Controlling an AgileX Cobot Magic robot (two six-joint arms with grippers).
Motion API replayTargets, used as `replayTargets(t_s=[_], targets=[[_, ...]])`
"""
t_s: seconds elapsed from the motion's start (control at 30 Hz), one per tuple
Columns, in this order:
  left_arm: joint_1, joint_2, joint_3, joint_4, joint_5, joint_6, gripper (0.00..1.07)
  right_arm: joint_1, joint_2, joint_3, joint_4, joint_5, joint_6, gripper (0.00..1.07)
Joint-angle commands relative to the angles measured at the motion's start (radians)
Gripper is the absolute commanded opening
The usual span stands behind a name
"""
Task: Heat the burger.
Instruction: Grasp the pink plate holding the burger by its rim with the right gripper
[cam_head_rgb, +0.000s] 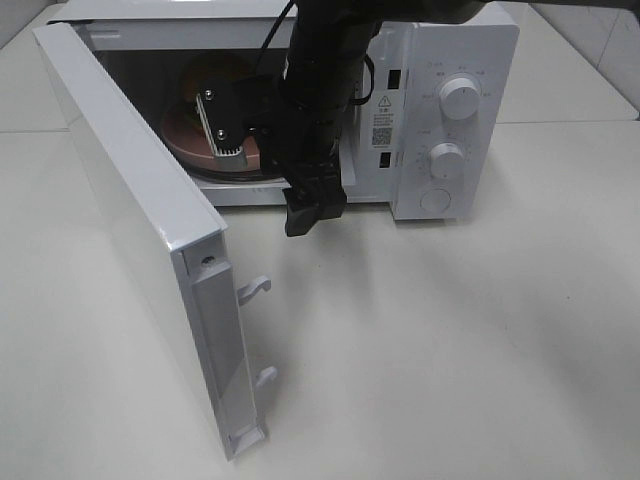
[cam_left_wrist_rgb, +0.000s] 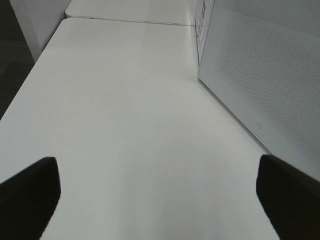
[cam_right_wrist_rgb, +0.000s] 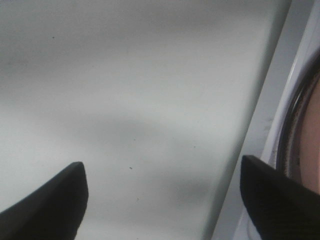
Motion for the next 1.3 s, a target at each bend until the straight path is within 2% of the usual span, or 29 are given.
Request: replayTargets(t_s=[0.03, 0.47, 1.3], targets=[[-0.001, -0.002, 0.003, -0.002, -0.015, -0.001, 1.01, 0.003, 0.041, -0.066, 0.009, 0.034, -0.005, 0.83], [-0.001, -0.002, 0.003, -0.002, -0.015, -0.001, 1.01, 0.003, 0.145, -0.247, 0.010, 0.055, 0.066, 0.79], [-0.001, -0.002, 0.003, -0.002, -0.015, -0.001, 1.01, 0.003, 0.161, -0.260, -0.004, -0.039, 0.112, 0.76]])
